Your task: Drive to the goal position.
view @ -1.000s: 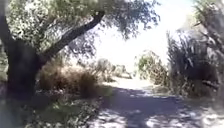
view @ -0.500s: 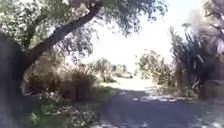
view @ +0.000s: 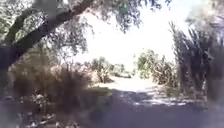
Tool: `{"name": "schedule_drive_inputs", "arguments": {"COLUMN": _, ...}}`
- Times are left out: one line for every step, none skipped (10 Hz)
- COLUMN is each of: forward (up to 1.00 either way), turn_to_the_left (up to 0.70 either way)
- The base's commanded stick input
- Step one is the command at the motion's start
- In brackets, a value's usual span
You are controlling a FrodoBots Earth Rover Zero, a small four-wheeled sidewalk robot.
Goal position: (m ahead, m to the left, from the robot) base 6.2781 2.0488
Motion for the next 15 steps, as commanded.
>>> {"name": "schedule_drive_inputs", "arguments": {"forward": 1.00, "turn_to_the_left": 0.00}}
{"name": "schedule_drive_inputs", "arguments": {"forward": 1.00, "turn_to_the_left": -0.06}}
{"name": "schedule_drive_inputs", "arguments": {"forward": 1.00, "turn_to_the_left": -0.18}}
{"name": "schedule_drive_inputs", "arguments": {"forward": 1.00, "turn_to_the_left": -0.30}}
{"name": "schedule_drive_inputs", "arguments": {"forward": 1.00, "turn_to_the_left": 0.00}}
{"name": "schedule_drive_inputs", "arguments": {"forward": 1.00, "turn_to_the_left": 0.00}}
{"name": "schedule_drive_inputs", "arguments": {"forward": 1.00, "turn_to_the_left": 0.00}}
{"name": "schedule_drive_inputs", "arguments": {"forward": 1.00, "turn_to_the_left": -0.11}}
{"name": "schedule_drive_inputs", "arguments": {"forward": 1.00, "turn_to_the_left": -0.25}}
{"name": "schedule_drive_inputs", "arguments": {"forward": 1.00, "turn_to_the_left": -0.39}}
{"name": "schedule_drive_inputs", "arguments": {"forward": 0.67, "turn_to_the_left": -0.39}}
{"name": "schedule_drive_inputs", "arguments": {"forward": 0.32, "turn_to_the_left": -0.71}}
{"name": "schedule_drive_inputs", "arguments": {"forward": 0.00, "turn_to_the_left": -0.96}}
{"name": "schedule_drive_inputs", "arguments": {"forward": 0.00, "turn_to_the_left": -0.61}}
{"name": "schedule_drive_inputs", "arguments": {"forward": 0.00, "turn_to_the_left": -0.27}}
